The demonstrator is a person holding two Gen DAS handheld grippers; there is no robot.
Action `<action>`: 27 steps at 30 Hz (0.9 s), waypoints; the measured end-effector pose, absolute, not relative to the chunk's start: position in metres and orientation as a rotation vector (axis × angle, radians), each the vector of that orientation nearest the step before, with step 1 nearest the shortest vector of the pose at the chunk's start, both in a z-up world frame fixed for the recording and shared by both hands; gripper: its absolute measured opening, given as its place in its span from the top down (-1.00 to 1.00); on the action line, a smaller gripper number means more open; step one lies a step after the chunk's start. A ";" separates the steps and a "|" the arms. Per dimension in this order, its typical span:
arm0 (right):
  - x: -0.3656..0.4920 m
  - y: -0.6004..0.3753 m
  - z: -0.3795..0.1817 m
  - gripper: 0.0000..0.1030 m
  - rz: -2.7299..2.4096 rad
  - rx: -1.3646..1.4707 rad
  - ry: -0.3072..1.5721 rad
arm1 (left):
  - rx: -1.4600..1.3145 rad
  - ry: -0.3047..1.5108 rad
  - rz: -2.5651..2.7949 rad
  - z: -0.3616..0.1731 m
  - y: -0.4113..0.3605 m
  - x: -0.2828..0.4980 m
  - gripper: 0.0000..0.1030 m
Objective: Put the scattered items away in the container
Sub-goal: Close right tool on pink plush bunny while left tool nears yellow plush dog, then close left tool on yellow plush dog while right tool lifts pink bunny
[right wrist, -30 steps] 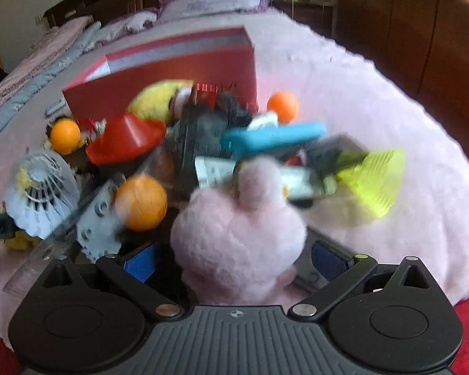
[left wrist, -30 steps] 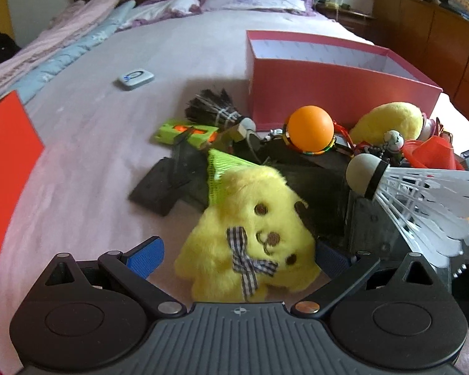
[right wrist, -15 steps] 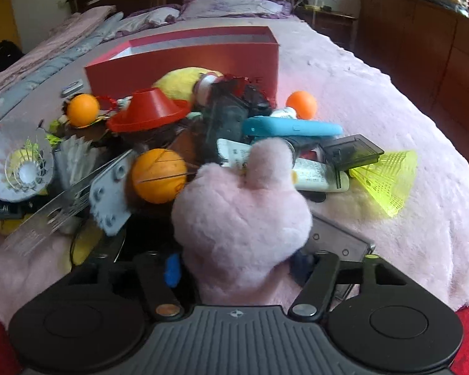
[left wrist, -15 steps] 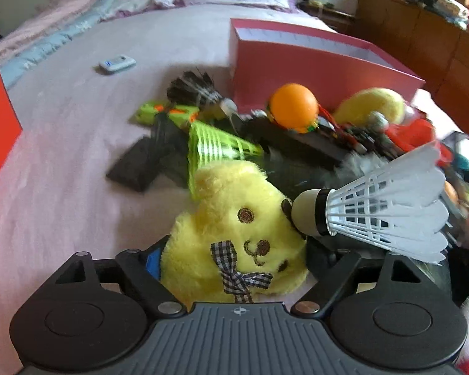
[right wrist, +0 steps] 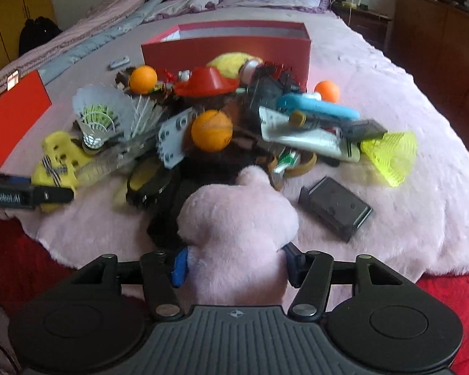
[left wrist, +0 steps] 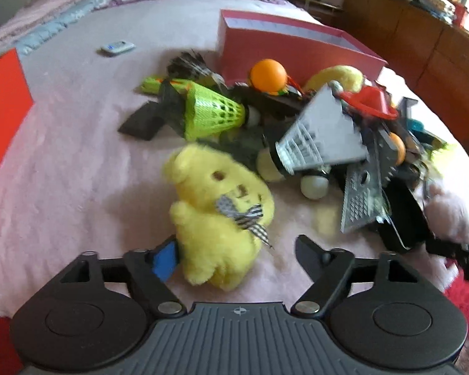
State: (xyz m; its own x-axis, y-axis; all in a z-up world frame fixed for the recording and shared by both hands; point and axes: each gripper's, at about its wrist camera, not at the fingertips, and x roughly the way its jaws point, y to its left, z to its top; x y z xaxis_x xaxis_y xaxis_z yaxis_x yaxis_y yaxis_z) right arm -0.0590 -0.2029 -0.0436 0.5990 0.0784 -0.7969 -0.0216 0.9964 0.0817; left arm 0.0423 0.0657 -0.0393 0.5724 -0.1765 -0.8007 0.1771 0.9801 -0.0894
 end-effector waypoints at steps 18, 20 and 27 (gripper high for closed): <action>-0.058 -0.197 -0.078 -0.79 0.079 0.082 0.944 | 0.118 0.893 -0.071 -0.066 0.065 0.057 -0.99; -0.060 -0.201 -0.073 -0.67 0.065 0.116 0.920 | 0.103 0.862 -0.071 -0.059 0.068 0.050 -0.99; -0.068 -0.214 -0.054 -0.63 0.050 0.173 0.823 | 0.181 0.727 -0.068 -0.030 0.057 0.028 -0.99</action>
